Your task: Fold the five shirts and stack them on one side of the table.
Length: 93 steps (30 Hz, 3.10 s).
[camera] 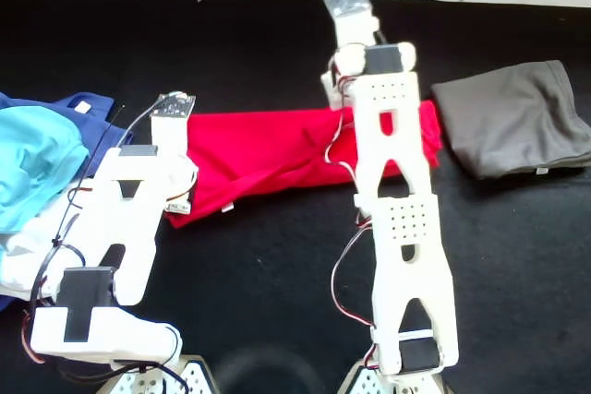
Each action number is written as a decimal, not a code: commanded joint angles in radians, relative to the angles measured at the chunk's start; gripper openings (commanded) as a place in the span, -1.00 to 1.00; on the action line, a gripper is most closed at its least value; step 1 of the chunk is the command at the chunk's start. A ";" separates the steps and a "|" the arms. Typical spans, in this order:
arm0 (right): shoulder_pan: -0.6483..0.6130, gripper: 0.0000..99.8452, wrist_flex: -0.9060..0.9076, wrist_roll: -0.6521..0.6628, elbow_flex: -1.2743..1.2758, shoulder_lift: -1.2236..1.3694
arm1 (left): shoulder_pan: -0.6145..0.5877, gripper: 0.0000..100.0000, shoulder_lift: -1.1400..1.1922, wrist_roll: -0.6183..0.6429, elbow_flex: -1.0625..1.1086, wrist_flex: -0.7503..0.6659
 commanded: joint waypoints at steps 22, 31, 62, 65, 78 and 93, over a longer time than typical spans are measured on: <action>0.251 -0.99 0.090 0.002 0.822 -0.704 | 0.012 -0.98 0.001 0.000 0.007 -0.021; 0.223 -0.99 -0.463 0.031 1.406 -0.707 | 0.013 -0.98 0.001 0.000 0.007 -0.021; 0.031 -0.99 -0.596 0.121 1.497 -0.760 | 0.008 -0.98 -0.326 -0.003 -0.047 0.299; 0.031 -0.99 -0.676 0.121 1.495 -0.707 | 0.008 -0.98 -0.326 -0.003 -0.047 0.299; -0.002 -0.99 -0.644 0.031 1.260 -0.657 | 0.010 -0.98 -0.317 -0.003 0.044 0.183; -0.005 -0.99 -0.481 0.031 1.106 -0.713 | 0.010 -0.98 -0.318 -0.003 0.044 0.186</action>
